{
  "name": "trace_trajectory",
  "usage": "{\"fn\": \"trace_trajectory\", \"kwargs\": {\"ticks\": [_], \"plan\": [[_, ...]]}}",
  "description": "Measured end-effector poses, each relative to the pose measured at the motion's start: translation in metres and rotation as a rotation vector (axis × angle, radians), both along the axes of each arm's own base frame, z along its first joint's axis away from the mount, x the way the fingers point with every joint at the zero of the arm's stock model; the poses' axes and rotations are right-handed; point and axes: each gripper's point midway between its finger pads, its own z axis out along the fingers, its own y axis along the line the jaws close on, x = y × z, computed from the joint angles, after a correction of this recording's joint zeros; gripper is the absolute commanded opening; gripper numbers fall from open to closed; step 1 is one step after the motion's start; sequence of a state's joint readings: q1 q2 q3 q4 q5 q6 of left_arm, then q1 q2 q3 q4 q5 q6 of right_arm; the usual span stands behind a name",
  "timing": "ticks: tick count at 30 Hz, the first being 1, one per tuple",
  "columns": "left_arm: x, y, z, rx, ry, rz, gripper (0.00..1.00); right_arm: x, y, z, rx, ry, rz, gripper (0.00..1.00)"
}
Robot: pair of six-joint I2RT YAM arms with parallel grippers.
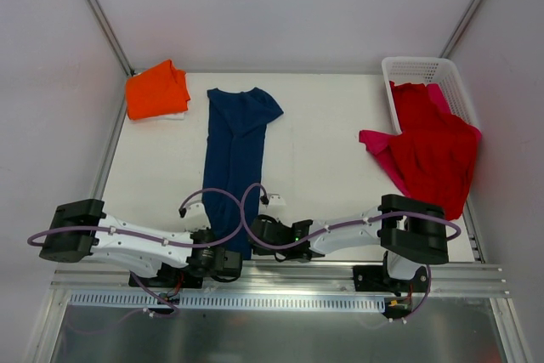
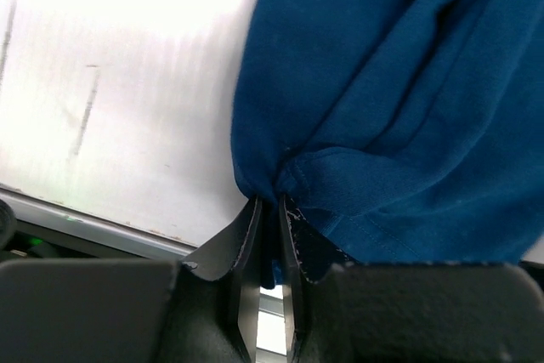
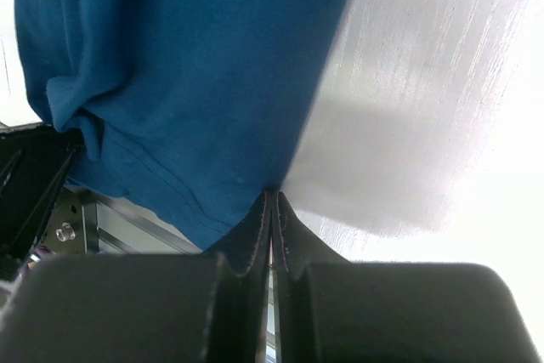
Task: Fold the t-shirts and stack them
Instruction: Grab the bottom of the folded rectangular tshirt with both arms
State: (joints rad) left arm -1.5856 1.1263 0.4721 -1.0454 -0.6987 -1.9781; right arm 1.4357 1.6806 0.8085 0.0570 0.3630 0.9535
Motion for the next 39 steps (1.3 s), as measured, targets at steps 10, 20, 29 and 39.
{"fn": "trace_trajectory", "kwargs": {"ticks": [10, 20, 29, 39], "plan": [[0.005, -0.035, 0.020, -0.016, -0.032, -0.062, 0.00, 0.009, -0.028, 0.012, -0.066, -0.064, -0.024, 0.00], [0.006, -0.035, 0.021, 0.002, -0.040, -0.077, 0.00, 0.019, -0.074, 0.042, -0.135, -0.143, -0.078, 0.83], [0.007, -0.034, 0.019, 0.019, -0.043, -0.078, 0.00, 0.011, -0.060, 0.010, -0.186, -0.110, -0.040, 0.82], [0.008, -0.037, 0.023, -0.017, -0.053, -0.075, 0.00, -0.003, 0.016, 0.015, -0.063, -0.056, 0.029, 0.80]]}}
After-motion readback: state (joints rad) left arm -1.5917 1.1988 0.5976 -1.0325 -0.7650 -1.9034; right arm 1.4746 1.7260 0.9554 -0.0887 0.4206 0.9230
